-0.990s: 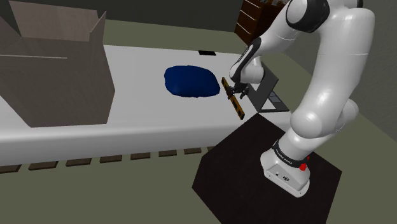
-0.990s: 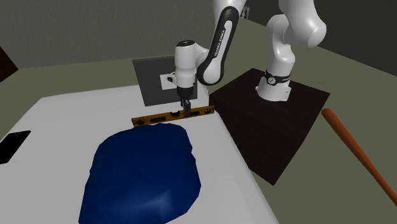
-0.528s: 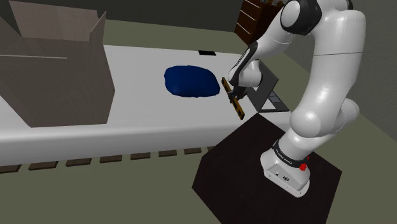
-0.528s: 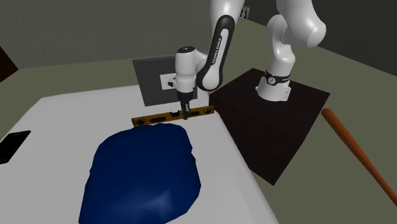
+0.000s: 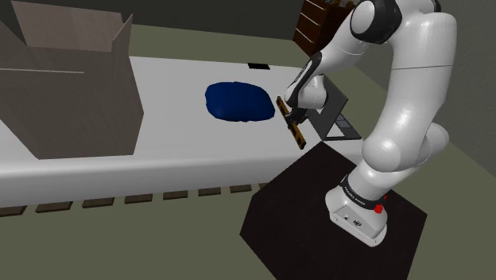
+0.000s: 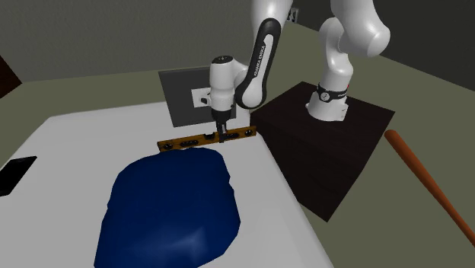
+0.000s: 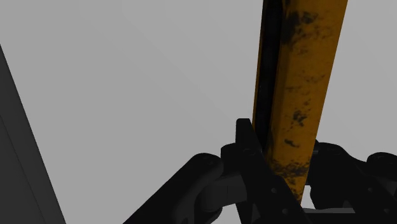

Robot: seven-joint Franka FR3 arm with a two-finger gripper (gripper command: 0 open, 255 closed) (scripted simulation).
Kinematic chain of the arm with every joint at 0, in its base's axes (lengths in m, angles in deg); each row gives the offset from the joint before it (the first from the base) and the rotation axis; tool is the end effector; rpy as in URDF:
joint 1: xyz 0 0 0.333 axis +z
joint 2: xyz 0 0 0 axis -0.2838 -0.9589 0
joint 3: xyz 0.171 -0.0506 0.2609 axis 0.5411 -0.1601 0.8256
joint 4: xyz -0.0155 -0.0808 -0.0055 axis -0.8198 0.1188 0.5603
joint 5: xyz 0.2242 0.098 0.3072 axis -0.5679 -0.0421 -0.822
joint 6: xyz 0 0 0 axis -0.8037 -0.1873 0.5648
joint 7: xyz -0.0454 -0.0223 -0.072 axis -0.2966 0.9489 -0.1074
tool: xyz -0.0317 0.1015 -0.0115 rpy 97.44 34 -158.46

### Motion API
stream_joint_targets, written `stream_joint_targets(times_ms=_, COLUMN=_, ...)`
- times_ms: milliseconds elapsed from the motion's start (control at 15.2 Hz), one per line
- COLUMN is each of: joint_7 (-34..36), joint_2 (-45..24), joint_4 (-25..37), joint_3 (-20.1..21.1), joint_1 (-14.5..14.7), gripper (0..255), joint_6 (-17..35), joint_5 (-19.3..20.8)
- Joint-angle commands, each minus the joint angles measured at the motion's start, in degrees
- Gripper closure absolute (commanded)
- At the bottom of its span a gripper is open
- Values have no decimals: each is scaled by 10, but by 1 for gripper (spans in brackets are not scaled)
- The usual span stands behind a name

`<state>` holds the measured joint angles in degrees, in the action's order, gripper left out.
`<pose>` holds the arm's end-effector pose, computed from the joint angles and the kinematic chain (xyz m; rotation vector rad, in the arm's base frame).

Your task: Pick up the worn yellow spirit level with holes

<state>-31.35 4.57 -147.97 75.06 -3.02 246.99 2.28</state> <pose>0.4272 -0.2506 0.1155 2.9901 -0.8360 0.1021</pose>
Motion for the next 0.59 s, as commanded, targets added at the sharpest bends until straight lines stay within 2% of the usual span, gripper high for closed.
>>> stream_joint_targets(times_ms=0, joint_7=2, joint_2=8, joint_4=-3, joint_3=-5, joint_1=3, gripper=255, joint_6=-5, joint_5=2)
stream_joint_targets(times_ms=528, joint_7=23, joint_2=76, joint_4=-23, joint_3=-42, joint_1=35, gripper=255, joint_6=-55, joint_5=29)
